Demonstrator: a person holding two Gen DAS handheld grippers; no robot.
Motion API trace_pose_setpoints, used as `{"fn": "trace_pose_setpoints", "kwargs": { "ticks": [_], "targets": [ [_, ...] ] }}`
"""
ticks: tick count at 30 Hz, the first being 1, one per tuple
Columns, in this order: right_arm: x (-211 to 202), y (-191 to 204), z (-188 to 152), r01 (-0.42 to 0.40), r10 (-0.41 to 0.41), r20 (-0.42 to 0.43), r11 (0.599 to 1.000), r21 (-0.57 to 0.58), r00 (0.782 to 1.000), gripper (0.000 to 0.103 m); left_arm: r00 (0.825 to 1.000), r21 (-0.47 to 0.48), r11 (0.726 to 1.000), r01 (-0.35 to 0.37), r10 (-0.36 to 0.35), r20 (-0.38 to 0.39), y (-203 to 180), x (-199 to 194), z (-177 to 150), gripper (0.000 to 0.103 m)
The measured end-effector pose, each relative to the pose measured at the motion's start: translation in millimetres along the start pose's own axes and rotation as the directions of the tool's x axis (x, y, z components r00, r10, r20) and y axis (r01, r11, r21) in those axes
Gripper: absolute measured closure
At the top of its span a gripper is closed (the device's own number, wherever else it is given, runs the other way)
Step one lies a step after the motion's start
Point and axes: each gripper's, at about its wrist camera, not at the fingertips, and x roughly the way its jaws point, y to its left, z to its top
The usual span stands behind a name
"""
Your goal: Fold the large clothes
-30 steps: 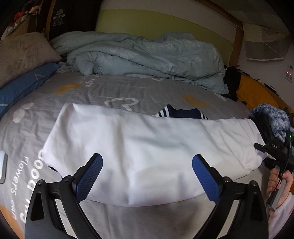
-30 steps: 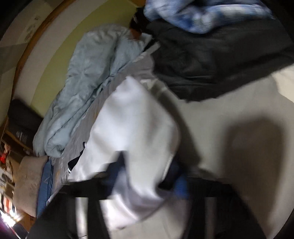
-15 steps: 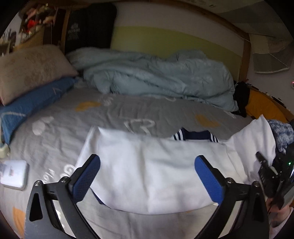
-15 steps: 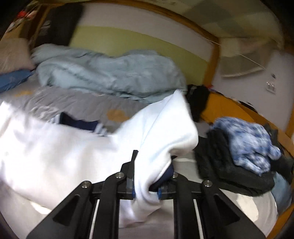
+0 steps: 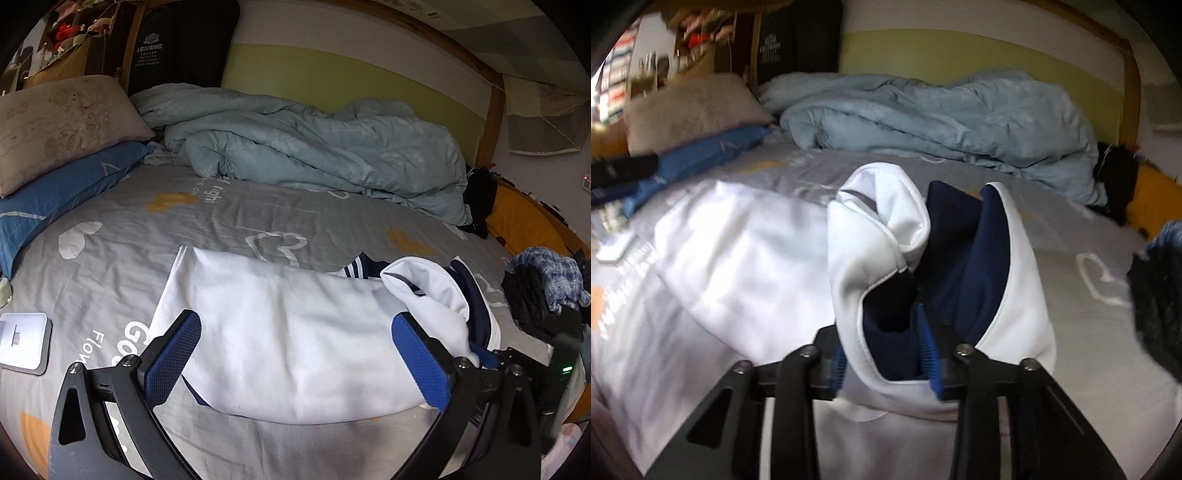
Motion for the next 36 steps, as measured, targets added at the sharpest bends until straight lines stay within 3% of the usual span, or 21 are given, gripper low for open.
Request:
{"fn": "trace_pose_setpoints", "kwargs": {
  "ticks": [2,4,5,8,9,10,11,12,14,16,17,18,20,22,26,29,30,34,36],
  "targets": [
    [-16,-4,-1,-0.115,0.115,0.005,0.993,0.017,0.993,0.058,1.0,0.013,1.0,-0.003,0.003,-0.004,-2,1,0,0.0],
    [-36,-11,3,-0.168,0.167,0.05,0.985,0.029,0.985,0.055,1.0,0.023,1.0,-0.008,0.008,-0.004,-3,2,-1,0.0],
    [-44,-13,6,-0.172,0.169,0.074,0.985,0.035,0.983,0.047,1.0,0.025,1.0,-0.01,0.01,-0.002,-3,2,-1,0.0],
    [-69,-28,14,-0.078,0.057,0.191,0.992,0.104,0.98,0.031,1.0,0.026,1.0,-0.01,0.01,-0.003,-3,2,-2,0.0],
    [-74,-35,16,-0.034,0.002,0.225,0.989,0.14,0.974,0.024,1.0,0.027,1.0,-0.013,0.013,-0.005,-4,3,-2,0.0],
    [-78,-42,17,0.031,-0.075,0.246,0.983,0.182,0.966,0.023,1.0,0.028,0.999,-0.017,0.017,-0.008,-4,3,-3,0.0],
    [-77,-46,17,0.117,-0.167,0.231,0.969,0.218,0.958,0.023,1.0,0.029,0.999,-0.02,0.02,-0.012,-4,5,-3,0.0],
    [-71,-52,18,0.161,-0.207,0.194,0.96,0.229,0.959,0.023,1.0,0.029,0.999,-0.021,0.021,-0.015,-5,6,-4,0.0],
    [-54,-65,13,0.116,-0.145,0.108,0.964,0.238,0.984,0.024,1.0,0.033,0.999,-0.018,0.018,-0.02,-5,7,-5,0.0],
    [-39,-67,4,0.063,-0.083,0.069,0.965,0.255,0.994,0.031,1.0,0.04,0.999,-0.023,0.024,-0.018,-7,8,-5,0.0],
    [-30,-61,0,0.034,-0.046,0.047,0.971,0.237,0.998,0.035,0.999,0.046,0.998,-0.033,0.034,-0.015,-7,8,-4,0.0],
    [-23,-49,-2,0.054,-0.059,0.023,0.981,0.187,0.998,0.035,0.999,0.056,0.998,-0.043,0.044,-0.014,-7,8,-4,0.0],
    [-9,-17,-5,0.192,-0.192,0.024,0.981,-0.007,0.981,0.033,0.998,0.082,0.995,-0.063,0.063,0.003,-6,6,0,0.0],
    [-1,5,-13,0.26,-0.257,0.04,0.955,-0.14,0.966,0.033,0.995,0.087,0.992,-0.097,0.093,0.042,-1,0,4,0.0],
    [-12,0,-13,0.231,-0.229,0.036,0.97,-0.074,0.973,0.034,0.987,0.045,0.987,-0.152,0.15,0.061,19,-3,13,0.0],
    [-28,-20,-2,0.156,-0.157,0.055,0.987,0.034,0.986,0.034,0.96,-0.058,0.959,-0.278,0.279,0.013,45,8,14,0.0],
    [-35,-26,0,0.134,-0.139,0.069,0.988,0.077,0.988,0.033,0.959,-0.082,0.956,-0.283,0.283,-0.017,54,15,13,0.0],
    [-54,-42,12,0.074,-0.09,0.098,0.984,0.16,0.991,0.029,0.961,-0.199,0.95,-0.241,0.206,-0.184,92,51,8,0.0],
    [-62,-44,16,0.092,-0.112,0.117,0.983,0.158,0.987,0.025,0.958,-0.26,0.941,-0.218,0.155,-0.242,105,65,2,0.0]
  ]
}}
